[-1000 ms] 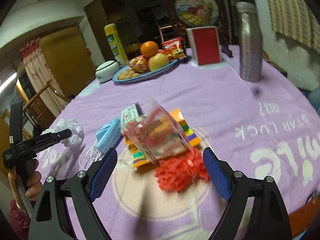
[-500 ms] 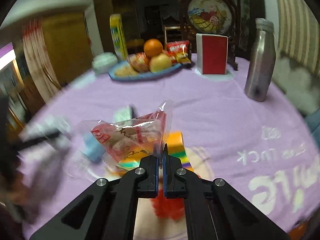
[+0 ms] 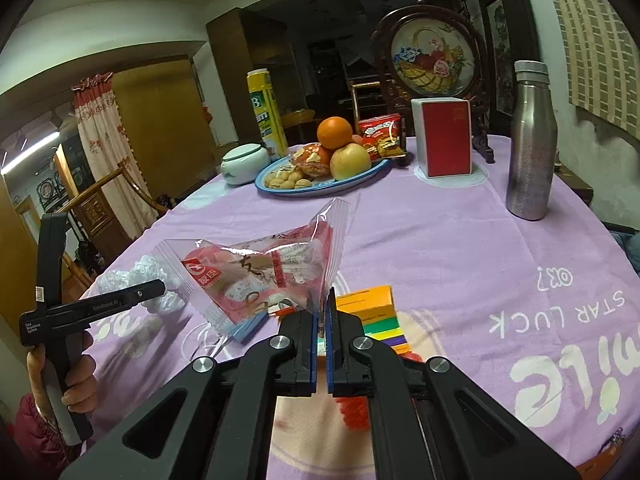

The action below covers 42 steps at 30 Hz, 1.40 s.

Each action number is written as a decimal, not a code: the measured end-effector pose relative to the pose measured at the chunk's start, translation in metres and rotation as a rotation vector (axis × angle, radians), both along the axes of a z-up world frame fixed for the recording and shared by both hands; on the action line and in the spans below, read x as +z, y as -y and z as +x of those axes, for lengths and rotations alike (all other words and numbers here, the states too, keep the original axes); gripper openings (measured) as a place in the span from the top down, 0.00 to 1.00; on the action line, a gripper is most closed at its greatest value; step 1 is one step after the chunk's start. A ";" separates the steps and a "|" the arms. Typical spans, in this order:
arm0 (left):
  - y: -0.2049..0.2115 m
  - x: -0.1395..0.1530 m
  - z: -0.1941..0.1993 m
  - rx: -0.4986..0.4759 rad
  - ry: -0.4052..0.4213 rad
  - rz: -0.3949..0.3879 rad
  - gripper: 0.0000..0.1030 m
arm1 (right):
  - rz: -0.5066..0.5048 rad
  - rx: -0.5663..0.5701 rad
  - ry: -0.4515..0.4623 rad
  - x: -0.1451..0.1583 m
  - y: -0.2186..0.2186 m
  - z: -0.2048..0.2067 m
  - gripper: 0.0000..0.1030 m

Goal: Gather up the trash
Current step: 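Carry the plastic bag and snack bag to the red basket and release both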

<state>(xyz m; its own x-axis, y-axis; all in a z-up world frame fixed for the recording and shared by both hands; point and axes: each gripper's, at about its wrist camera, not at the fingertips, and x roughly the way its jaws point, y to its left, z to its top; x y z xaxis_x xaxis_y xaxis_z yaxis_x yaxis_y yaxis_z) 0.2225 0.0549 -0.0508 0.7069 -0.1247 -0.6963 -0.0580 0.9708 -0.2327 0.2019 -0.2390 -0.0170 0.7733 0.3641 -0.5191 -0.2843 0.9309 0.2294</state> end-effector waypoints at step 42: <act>-0.195 -0.084 -0.453 0.889 -0.266 -0.085 0.16 | -0.004 0.758 0.004 0.025 -0.243 -0.171 0.97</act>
